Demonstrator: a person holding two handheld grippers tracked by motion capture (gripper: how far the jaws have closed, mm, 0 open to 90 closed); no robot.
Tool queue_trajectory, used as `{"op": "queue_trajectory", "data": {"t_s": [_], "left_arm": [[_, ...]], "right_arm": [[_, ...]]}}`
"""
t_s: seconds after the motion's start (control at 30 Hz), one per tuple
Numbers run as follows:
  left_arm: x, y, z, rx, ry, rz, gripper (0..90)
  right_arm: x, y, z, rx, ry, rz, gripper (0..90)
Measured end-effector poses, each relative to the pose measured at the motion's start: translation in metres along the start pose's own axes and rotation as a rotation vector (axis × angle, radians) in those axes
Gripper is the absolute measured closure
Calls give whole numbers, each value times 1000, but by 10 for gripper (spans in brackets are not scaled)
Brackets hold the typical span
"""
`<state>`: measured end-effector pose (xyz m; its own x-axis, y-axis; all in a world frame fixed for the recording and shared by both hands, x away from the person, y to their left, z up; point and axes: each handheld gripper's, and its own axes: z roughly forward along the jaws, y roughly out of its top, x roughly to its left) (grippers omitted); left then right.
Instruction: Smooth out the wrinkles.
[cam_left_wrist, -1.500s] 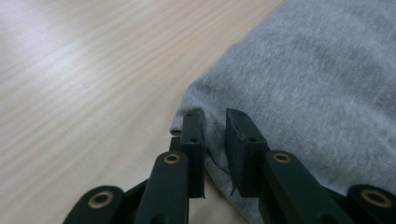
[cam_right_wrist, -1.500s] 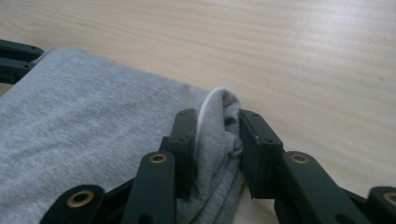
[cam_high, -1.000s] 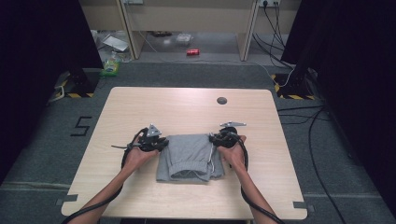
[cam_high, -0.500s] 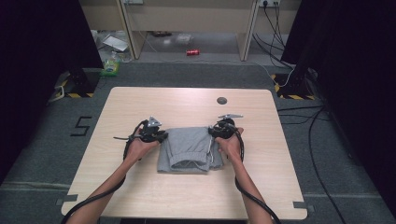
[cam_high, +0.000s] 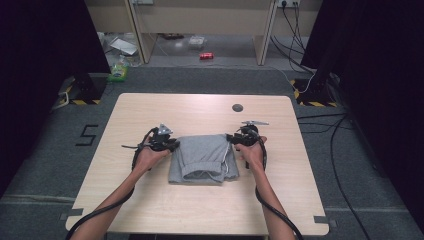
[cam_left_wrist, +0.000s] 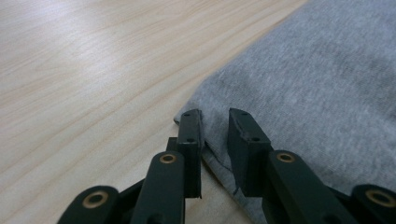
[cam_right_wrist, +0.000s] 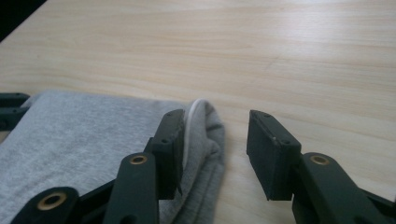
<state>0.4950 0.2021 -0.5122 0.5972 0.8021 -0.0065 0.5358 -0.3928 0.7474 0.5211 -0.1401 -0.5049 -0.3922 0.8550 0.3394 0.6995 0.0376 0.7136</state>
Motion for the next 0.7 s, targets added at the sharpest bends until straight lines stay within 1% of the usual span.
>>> {"op": "queue_trajectory", "data": {"t_s": [0.07, 0.17, 0.23, 0.27, 0.37, 0.47, 0.5, 0.53, 0.67, 0.7], "left_arm": [[0, -1, -1, 0, 4, -2, 729], [1, -2, -4, 4, 9, -9, 694], [2, -4, -7, 6, 9, -22, 647], [3, -5, -10, 5, 8, -31, 617], [7, -11, -18, -10, -20, -61, 559], [9, -16, -28, -14, -36, -72, 517], [9, -18, -32, -19, -43, -78, 509], [9, -19, -35, -25, -49, -83, 500], [6, -22, -46, -35, -63, -76, 470], [5, -23, -48, -37, -58, -67, 461]], "right_arm": [[-4, -1, -3, -7, 5, 16, 561], [-4, -2, -5, -9, 4, 17, 553], [-3, -2, -8, -13, 0, 6, 541], [-2, -1, -9, -12, -2, 8, 534], [-1, -2, -17, -21, 4, 0, 516], [3, -1, -28, -27, -14, -36, 501], [3, -1, -31, -30, -16, -46, 498], [4, -2, -35, -35, -7, -48, 494], [9, -5, -43, -29, 5, -67, 482], [10, -7, -45, -26, 10, -66, 480]]}}
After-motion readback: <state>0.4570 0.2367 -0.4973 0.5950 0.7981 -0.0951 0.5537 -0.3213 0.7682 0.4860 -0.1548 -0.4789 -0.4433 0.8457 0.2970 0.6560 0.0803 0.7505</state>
